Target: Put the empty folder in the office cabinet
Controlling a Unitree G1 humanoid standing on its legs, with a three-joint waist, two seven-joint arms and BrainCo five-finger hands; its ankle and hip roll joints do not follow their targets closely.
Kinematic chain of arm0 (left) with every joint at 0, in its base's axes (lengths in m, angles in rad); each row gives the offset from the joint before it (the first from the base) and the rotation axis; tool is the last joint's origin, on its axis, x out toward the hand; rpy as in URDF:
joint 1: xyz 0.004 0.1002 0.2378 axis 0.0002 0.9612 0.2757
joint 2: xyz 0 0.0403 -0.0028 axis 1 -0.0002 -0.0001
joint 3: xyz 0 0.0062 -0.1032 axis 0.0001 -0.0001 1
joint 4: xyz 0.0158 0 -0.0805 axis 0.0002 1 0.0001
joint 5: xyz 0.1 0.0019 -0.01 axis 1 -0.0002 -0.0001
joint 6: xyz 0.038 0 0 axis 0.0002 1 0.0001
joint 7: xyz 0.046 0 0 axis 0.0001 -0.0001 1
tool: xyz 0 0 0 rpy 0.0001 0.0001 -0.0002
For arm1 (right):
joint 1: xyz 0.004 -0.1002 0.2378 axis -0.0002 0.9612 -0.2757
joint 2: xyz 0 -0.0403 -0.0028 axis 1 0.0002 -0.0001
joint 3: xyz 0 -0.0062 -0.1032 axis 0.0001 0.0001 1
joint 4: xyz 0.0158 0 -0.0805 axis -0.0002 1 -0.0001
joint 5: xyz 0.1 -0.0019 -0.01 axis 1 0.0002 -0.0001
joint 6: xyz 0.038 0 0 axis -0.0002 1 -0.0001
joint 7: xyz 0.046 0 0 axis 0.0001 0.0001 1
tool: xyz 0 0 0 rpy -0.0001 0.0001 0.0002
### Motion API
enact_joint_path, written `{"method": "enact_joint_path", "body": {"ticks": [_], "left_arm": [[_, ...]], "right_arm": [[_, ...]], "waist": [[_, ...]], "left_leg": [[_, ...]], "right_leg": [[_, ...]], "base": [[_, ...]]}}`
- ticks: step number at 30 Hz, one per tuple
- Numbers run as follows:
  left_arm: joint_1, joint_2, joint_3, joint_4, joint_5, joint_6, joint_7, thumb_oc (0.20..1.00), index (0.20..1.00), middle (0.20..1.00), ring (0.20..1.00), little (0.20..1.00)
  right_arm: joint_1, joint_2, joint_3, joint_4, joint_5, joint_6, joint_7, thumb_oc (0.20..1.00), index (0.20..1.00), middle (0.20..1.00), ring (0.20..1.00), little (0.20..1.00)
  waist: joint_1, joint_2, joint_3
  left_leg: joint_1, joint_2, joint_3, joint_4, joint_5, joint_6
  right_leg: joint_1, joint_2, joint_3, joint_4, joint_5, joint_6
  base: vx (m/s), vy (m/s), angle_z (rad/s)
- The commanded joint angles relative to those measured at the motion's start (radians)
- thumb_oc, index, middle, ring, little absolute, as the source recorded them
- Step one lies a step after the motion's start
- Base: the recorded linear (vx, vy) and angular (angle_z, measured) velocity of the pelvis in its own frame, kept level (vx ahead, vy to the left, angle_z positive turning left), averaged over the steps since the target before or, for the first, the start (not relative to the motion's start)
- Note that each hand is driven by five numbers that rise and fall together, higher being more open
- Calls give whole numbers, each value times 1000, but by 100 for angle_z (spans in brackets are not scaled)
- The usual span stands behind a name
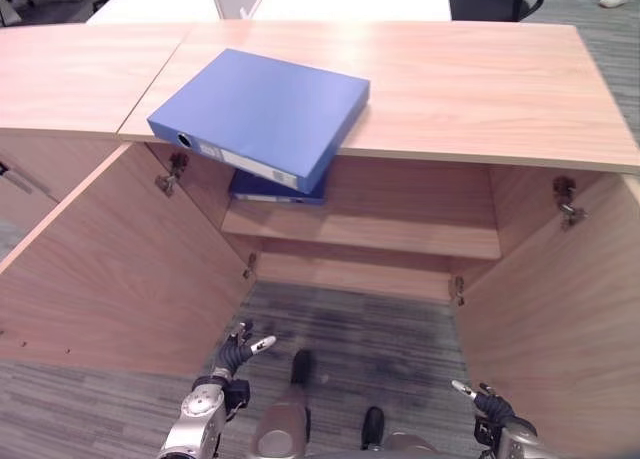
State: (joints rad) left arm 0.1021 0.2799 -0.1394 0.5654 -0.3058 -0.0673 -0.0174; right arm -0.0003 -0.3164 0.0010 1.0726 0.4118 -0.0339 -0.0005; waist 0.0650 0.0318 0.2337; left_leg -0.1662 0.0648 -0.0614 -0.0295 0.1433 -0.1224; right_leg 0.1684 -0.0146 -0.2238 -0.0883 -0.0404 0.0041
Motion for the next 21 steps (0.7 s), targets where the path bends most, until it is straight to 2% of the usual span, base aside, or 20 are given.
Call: {"method": "enact_joint_path", "body": {"ticks": [1,5,10,14,16,19,21], "left_arm": [[-29,36,0,-56,13,-38,-5,1000,1000,1000,1000,1000],[-37,58,1,-57,18,-35,-8,1000,1000,1000,1000,1000],[-51,78,15,-59,16,-31,0,1000,1000,1000,1000,1000],[-55,87,25,-56,20,-30,3,1000,1000,1000,1000,1000],[-56,88,29,-53,16,-30,7,1000,1000,1000,1000,1000],[-51,87,36,-57,7,-31,11,1000,1000,1000,1000,1000],[-50,84,38,-57,2,-30,13,1000,1000,1000,1000,1000]], "right_arm": [[10,-6,17,4,-4,-17,-2,1000,1000,1000,1000,1000],[10,26,19,1,-4,-11,3,1000,1000,1000,1000,1000],[3,48,28,-11,-5,-5,6,1000,1000,1000,1000,1000],[-8,63,32,-20,-1,-2,9,1000,1000,1000,1000,1000],[-14,68,35,-26,-1,-2,11,1000,1000,1000,1000,1000],[-17,74,45,-30,-5,-2,13,1000,1000,1000,1000,1000],[-16,76,49,-32,-9,-1,16,1000,1000,1000,1000,1000]], "waist": [[10,-24,-35],[12,-44,-50],[14,-57,-48],[13,-60,-41],[11,-60,-31],[18,-55,-24],[23,-51,-29]], "left_leg": [[53,4,-8,24,-80,18],[82,-13,12,33,-110,51],[93,-33,18,49,-147,85],[114,-46,28,52,-169,111],[127,-49,37,53,-178,122],[140,-50,47,56,-192,129],[143,-44,54,45,-185,123]], "right_leg": [[-18,-112,40,3,-39,109],[-16,-155,60,73,-53,127],[-67,-184,85,183,-52,156],[-110,-196,101,267,-23,182],[-139,-208,102,309,20,196],[-154,-227,76,310,52,200],[-135,-223,61,265,35,196]], "base": [[228,200,-21],[139,170,6],[63,155,1],[34,137,-7],[12,90,-6],[23,38,-19],[1,-37,-11]]}}
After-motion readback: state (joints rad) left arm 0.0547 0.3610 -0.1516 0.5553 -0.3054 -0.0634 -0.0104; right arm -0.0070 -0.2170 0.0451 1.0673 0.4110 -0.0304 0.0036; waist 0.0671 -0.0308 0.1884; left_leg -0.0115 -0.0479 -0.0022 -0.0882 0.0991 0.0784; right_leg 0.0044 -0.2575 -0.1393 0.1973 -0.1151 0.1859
